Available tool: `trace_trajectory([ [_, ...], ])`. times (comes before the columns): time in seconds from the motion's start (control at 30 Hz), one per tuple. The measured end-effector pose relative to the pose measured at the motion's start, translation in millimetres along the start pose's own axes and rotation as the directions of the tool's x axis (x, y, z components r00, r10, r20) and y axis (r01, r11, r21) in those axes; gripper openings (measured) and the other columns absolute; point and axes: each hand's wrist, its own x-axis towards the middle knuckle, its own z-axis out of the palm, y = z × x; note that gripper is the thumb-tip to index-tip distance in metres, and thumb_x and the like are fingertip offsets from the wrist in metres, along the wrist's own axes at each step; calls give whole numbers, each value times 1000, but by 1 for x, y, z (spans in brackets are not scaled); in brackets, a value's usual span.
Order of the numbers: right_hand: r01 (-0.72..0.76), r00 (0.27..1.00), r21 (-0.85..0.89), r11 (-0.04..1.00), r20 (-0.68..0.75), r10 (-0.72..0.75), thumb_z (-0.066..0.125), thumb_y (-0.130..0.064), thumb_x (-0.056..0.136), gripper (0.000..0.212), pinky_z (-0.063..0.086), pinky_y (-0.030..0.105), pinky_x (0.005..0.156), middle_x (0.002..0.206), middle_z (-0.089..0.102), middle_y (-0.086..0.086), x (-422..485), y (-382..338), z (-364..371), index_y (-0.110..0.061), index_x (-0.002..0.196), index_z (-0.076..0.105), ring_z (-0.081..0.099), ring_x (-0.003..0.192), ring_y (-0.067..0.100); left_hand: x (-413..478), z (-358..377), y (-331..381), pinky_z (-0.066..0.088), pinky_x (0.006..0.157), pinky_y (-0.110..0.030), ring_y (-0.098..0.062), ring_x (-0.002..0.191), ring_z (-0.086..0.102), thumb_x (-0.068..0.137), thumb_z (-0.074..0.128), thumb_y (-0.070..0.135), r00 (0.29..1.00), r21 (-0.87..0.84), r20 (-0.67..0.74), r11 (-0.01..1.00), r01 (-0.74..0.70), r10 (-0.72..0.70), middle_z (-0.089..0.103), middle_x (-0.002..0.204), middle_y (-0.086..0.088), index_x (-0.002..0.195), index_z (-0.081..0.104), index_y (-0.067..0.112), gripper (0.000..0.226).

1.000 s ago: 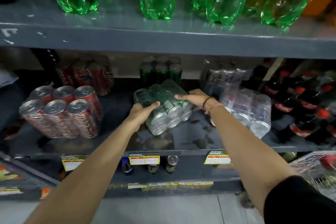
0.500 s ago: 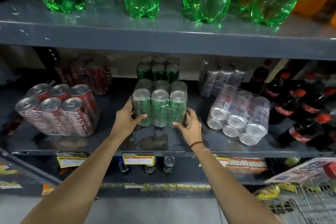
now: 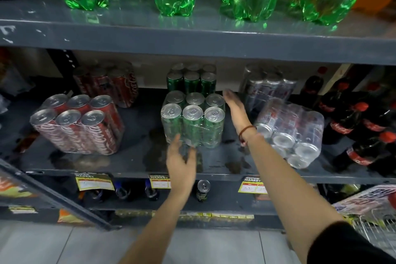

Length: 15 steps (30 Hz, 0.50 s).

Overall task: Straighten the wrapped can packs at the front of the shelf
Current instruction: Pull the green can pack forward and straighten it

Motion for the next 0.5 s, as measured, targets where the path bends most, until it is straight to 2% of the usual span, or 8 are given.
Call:
trace_trajectory([
  [0.07, -27, 992, -77, 997, 122, 36, 44, -47, 93, 55, 22, 24, 105, 146, 43, 2, 6, -2, 0, -17, 140, 39, 37, 123, 6, -10, 13, 9, 40, 104, -33, -7, 119, 51, 90, 57, 31, 996, -34, 65, 997, 63, -61, 46, 142, -4, 144, 30, 17, 62],
  [0.13, -29, 988, -125, 992, 145, 47, 44, -50, 92, 54, 24, 26, 104, 143, 46, 2, 7, 2, -1, -20, 138, 42, 40, 120, 7, -6, 18, 18, 34, 100, -21, 8, 114, 48, 90, 53, 40, 985, -53, 136, 992, 115, -107, 42, 143, 3, 147, 22, 22, 66],
  [0.23, -20, 1000, -81, 997, 23, 22, 48, -51, 91, 52, 30, 28, 105, 138, 52, 3, 0, 16, 4, -21, 133, 48, 46, 124, 14, 4, 17, 23, 30, 101, -19, -7, 121, 50, 90, 46, 51, 975, -24, 186, 991, 131, -124, 27, 154, 1, 148, 16, 26, 70],
  [0.27, -21, 999, -49, 999, -25, 20, 49, -49, 91, 52, 32, 28, 104, 136, 53, 3, -6, 20, 7, -19, 132, 49, 47, 125, 16, 8, 15, 24, 26, 107, -22, -12, 130, 44, 89, 44, 53, 972, -26, 190, 989, 144, -136, 22, 157, 0, 149, 13, 25, 73],
  [0.33, 9, 994, 31, 999, -111, -5, 50, -52, 89, 51, 34, 28, 103, 132, 55, 3, -26, 29, 16, -18, 127, 51, 49, 122, 16, 18, 10, 23, 18, 118, -37, -17, 143, 25, 85, 43, 62, 968, -82, 191, 980, 180, -162, 19, 158, 0, 149, 13, 26, 80],
  [0.37, 36, 989, 49, 998, -147, -28, 50, -58, 84, 55, 35, 29, 104, 131, 54, 4, -38, 34, 21, -21, 125, 52, 49, 121, 16, 27, 6, 22, 20, 118, -41, -17, 143, 26, 80, 45, 68, 968, -155, 184, 967, 202, -172, 24, 157, 0, 148, 18, 27, 85],
  [0.43, 105, 975, 52, 993, -200, -93, 46, -66, 76, 65, 34, 26, 107, 133, 50, 3, -69, 40, 36, -25, 126, 49, 47, 122, 12, 48, -3, 18, 30, 114, -45, -19, 135, 40, 68, 49, 79, 956, -288, 192, 919, 269, -220, 41, 149, -3, 142, 33, 26, 93],
  [0.5, 179, 958, 78, 981, -239, -156, 47, -69, 74, 71, 34, 15, 106, 133, 46, 0, -100, 46, 55, -25, 130, 47, 45, 123, 4, 71, -11, 13, 37, 109, -45, -21, 125, 51, 72, 55, 72, 939, -314, 237, 895, 317, -249, 54, 137, -7, 134, 47, 19, 82],
])
